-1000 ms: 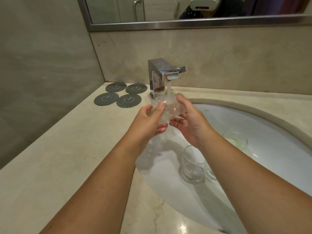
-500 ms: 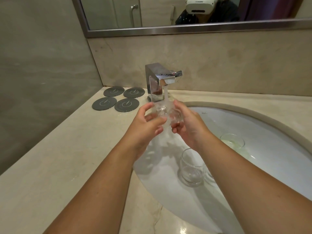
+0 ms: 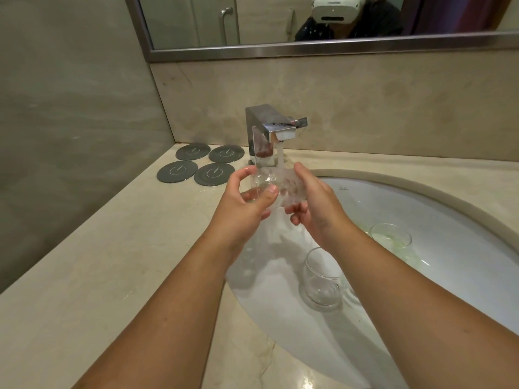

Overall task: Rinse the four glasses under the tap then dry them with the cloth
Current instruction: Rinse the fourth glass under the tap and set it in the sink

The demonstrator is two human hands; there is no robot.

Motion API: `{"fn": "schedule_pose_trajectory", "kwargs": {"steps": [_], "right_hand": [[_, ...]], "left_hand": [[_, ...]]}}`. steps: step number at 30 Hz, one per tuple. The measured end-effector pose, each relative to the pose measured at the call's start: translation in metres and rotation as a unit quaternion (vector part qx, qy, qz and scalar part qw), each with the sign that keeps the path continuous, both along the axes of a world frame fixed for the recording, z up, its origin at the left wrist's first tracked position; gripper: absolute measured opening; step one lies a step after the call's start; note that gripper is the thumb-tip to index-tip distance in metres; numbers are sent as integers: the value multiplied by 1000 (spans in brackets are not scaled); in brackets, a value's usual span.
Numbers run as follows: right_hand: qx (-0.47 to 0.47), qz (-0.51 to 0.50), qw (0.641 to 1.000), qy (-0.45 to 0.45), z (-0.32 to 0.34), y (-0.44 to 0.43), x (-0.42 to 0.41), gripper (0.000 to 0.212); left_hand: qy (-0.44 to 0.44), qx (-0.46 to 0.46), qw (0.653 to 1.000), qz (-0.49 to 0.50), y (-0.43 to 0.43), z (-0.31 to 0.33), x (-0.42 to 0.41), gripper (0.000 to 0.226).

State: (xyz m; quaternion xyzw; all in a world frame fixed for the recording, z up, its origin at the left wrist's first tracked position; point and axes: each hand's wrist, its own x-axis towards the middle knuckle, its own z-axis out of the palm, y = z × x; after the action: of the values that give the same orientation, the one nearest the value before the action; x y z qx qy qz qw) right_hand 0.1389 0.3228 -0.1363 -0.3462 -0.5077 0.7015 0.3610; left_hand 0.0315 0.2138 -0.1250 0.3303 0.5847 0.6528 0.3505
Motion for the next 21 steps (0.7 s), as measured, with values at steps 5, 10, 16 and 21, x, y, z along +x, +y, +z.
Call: {"fn": "schedule_pose_trajectory", "kwargs": {"steps": [5,10,16,21], "right_hand": [[21,-20,1000,10,-3,0,1,29],[34,-35,999,24,-2,1,0,29],[36,-26,999,27,0,1,2,26],[3,5,1000,-5,-4,2,0,45]], "left_hand": [[4,0,1000,-5,0,1,0,62],[-10,-17,1000,-4,1,1,2,47],[-1,1,1000,-4,1,0,1,42],[38,12,999,-2,-2,-1,-1,56]]}}
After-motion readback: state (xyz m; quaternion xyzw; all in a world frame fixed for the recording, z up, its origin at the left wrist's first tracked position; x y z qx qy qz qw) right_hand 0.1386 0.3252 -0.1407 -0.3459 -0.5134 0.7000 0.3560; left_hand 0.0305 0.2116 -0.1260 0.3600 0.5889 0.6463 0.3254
